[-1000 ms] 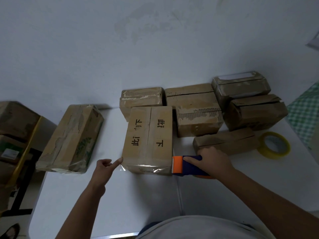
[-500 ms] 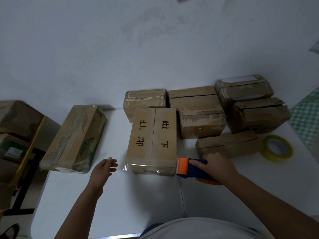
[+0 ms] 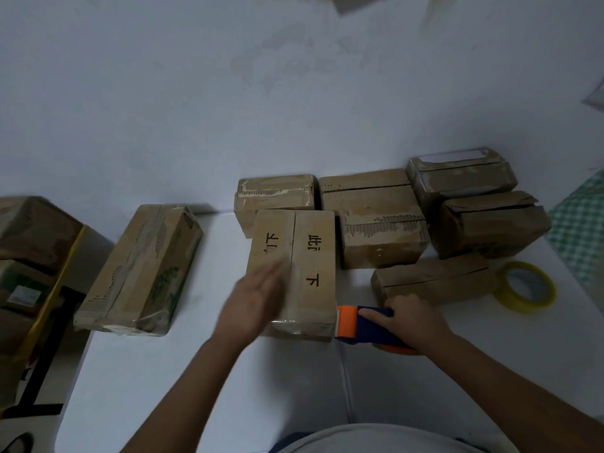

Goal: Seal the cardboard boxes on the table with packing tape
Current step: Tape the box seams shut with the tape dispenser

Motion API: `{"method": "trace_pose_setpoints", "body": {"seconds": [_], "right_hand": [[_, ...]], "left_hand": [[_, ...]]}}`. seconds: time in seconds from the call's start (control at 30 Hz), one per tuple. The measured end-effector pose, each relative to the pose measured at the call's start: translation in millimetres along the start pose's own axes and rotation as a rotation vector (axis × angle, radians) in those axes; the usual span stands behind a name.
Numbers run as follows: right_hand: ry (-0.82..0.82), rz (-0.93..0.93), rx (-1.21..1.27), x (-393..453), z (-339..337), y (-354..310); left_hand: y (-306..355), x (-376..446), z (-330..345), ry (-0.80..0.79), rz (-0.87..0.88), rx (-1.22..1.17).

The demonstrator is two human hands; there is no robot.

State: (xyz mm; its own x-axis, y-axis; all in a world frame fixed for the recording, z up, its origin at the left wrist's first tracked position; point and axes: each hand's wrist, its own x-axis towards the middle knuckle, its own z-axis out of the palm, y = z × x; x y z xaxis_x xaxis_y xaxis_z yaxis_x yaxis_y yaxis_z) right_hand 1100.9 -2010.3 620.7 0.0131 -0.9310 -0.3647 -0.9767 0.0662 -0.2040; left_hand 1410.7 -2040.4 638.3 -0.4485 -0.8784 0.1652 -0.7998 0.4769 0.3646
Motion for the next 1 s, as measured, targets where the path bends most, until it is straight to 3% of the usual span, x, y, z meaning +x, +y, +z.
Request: {"method": "trace_pose_setpoints", "body": {"seconds": [0.1, 0.2, 0.73, 1.0], "right_hand": [[-0.007, -0.013, 0.02, 0.6, -1.1, 3.8], [-0.007, -0.025, 0.044, -0.2, -2.4, 10.8], [0.093, -0.147, 0.046, -10.6, 3.2, 63.0], [0.06, -0.119, 0.059, -8.8, 4.6, 62.1]], "left_hand": [[26.1, 29.4, 23.2, -0.306, 0.2, 0.105], [18.7, 33.3, 49.3, -0.429, 0.244, 0.304], [8.3, 31.1, 63.1, -0.412, 0.22, 0.281], [20.7, 13.8, 61.6, -0.306, 0.185, 0.311]]}}
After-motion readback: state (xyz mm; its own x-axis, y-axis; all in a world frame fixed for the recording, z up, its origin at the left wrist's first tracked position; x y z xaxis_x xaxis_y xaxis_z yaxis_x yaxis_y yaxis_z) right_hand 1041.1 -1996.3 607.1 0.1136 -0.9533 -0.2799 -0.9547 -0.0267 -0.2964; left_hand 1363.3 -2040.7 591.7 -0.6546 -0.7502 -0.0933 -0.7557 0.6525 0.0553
